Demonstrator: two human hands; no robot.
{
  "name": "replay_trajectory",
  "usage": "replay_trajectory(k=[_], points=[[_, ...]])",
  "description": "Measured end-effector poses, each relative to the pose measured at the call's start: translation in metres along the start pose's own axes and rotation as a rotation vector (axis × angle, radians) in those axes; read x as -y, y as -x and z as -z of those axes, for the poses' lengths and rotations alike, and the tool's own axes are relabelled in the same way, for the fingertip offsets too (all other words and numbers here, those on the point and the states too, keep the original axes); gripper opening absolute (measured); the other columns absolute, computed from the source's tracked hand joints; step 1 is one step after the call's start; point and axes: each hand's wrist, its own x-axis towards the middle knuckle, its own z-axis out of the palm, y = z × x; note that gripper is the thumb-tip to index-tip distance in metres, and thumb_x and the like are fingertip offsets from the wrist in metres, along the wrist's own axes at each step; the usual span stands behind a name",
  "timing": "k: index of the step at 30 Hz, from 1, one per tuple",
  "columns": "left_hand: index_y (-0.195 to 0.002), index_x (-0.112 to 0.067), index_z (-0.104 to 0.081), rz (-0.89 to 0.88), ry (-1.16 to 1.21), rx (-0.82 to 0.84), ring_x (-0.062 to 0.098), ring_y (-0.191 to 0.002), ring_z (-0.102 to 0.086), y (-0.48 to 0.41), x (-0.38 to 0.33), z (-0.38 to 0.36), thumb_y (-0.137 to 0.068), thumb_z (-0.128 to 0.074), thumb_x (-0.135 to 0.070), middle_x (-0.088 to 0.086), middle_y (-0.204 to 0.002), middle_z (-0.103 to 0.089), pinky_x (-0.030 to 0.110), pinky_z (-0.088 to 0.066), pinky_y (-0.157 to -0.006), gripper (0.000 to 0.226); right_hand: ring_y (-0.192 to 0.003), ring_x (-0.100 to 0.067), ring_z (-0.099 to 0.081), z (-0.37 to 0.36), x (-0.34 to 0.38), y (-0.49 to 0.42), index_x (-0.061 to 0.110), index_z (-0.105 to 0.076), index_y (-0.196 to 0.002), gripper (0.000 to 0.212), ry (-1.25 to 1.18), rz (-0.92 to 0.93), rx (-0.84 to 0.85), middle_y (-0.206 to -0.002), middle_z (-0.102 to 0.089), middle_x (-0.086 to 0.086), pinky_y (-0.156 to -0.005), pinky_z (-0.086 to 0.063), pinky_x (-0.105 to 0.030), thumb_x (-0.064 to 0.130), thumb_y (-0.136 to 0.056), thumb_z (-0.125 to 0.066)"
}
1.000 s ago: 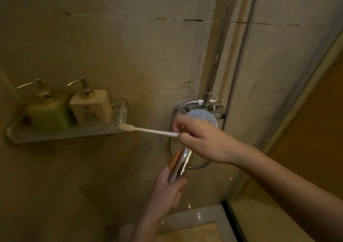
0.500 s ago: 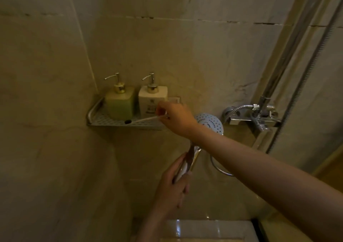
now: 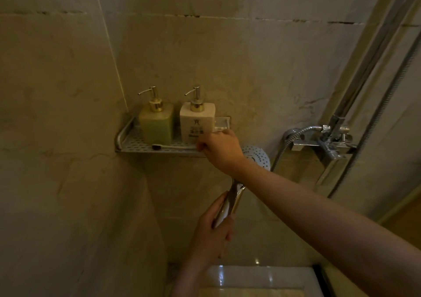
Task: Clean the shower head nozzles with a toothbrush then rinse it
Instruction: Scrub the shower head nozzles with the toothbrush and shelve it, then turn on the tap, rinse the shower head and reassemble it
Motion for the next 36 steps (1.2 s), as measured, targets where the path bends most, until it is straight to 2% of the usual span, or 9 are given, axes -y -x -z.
replay_trajectory(k=[6, 13, 17, 19, 21, 24, 26, 30, 36], points=[[-0.115, -0.056, -0.044, -0.001, 0.059, 0.007, 0.006, -0.033, -0.035, -0.011, 0.004, -0.019, -0.091, -0.051, -0.019, -0.002, -0.054, -0.049, 0.018, -0.028, -0.033, 0.045, -0.111, -0.011, -0.052, 0.028, -0.019, 0.039, 0.028, -0.064, -0.099, 0.020, -0.253, -0.090, -0.414, -0.112, -0.064, 0.011, -0.095, -0.030, -0.035, 0.018, -0.083, -0.056], [-0.122, -0.051, -0.042, -0.134, 0.160, 0.104, 0.006, -0.034, -0.031, -0.042, -0.017, -0.079, -0.092, -0.048, -0.016, -0.007, -0.051, -0.048, 0.016, -0.025, -0.029, 0.046, -0.119, -0.022, -0.043, 0.082, -0.091, 0.108, 0.012, -0.051, -0.120, 0.043, -0.366, -0.486, -0.755, -0.125, -0.050, -0.006, -0.100, -0.038, -0.046, 0.013, -0.079, -0.064], [-0.127, -0.047, -0.040, -0.256, 0.202, 0.298, 0.006, -0.036, -0.032, -0.062, -0.044, -0.125, -0.089, -0.050, -0.023, -0.006, -0.054, -0.047, 0.017, -0.027, -0.030, 0.046, -0.118, -0.018, -0.051, 0.103, -0.117, 0.143, 0.014, -0.032, -0.138, 0.061, -0.871, -0.696, -0.712, -0.129, -0.048, -0.002, -0.098, -0.047, -0.035, 0.023, -0.087, -0.064], [-0.129, -0.043, -0.039, -0.315, 0.202, 0.421, 0.008, -0.037, -0.033, -0.072, -0.061, -0.149, -0.083, -0.051, -0.032, -0.004, -0.056, -0.047, 0.018, -0.028, -0.030, 0.049, -0.101, -0.013, -0.064, 0.123, -0.133, 0.151, 0.016, -0.045, -0.131, 0.047, -1.148, -0.711, -0.628, -0.113, -0.065, 0.000, -0.080, -0.055, -0.027, 0.034, -0.089, -0.059], [-0.127, -0.036, -0.041, -0.357, 0.205, 0.505, 0.008, -0.036, -0.034, -0.084, -0.081, -0.173, -0.082, -0.050, -0.034, -0.003, -0.057, -0.047, 0.017, -0.028, -0.030, 0.046, -0.076, -0.013, -0.069, 0.150, -0.148, 0.153, 0.011, -0.059, -0.107, 0.043, -1.213, -0.648, -0.511, -0.086, -0.072, 0.000, -0.061, -0.053, -0.023, 0.047, -0.084, -0.058], [-0.115, -0.033, -0.045, -0.422, 0.137, 0.608, 0.007, -0.038, -0.041, -0.101, -0.119, -0.211, -0.088, -0.048, -0.041, -0.001, -0.062, -0.049, 0.017, -0.035, -0.034, 0.029, -0.058, -0.015, -0.064, 0.199, -0.171, 0.143, 0.006, -0.059, -0.087, 0.022, -1.196, -0.577, -0.561, -0.067, -0.066, -0.003, -0.049, -0.049, -0.021, 0.028, -0.087, -0.063], [-0.120, -0.034, -0.044, -0.477, -0.042, 0.646, 0.010, -0.051, -0.055, -0.115, -0.151, -0.233, -0.086, -0.042, -0.050, -0.002, -0.069, -0.057, 0.023, -0.047, -0.047, 0.038, -0.056, -0.016, -0.060, 0.234, -0.190, 0.135, 0.007, -0.056, -0.086, 0.007, -1.247, -0.583, -0.627, -0.063, -0.061, -0.005, -0.052, -0.051, -0.024, 0.012, -0.089, -0.059], [-0.113, -0.031, -0.056, -0.765, -0.406, 0.535, 0.005, -0.089, -0.063, -0.149, -0.222, -0.255, -0.085, -0.039, -0.054, -0.007, -0.097, -0.066, 0.036, -0.052, -0.082, 0.040, -0.052, -0.012, -0.053, 0.296, -0.225, 0.117, 0.007, -0.051, -0.107, 0.018, -1.327, -0.612, -0.671, -0.063, -0.054, -0.002, -0.053, -0.048, -0.024, 0.008, -0.090, -0.057], [-0.099, -0.033, -0.055, -1.318, -0.488, -0.075, -0.001, -0.087, -0.057, -0.207, -0.342, -0.240, -0.084, -0.047, -0.030, -0.012, -0.095, -0.060, 0.024, -0.051, -0.082, 0.017, -0.045, -0.008, -0.052, 0.372, -0.273, 0.085, 0.009, -0.046, -0.119, 0.040, -1.415, -0.518, -0.818, -0.078, -0.058, -0.004, -0.051, -0.048, -0.024, 0.004, -0.084, -0.064]])
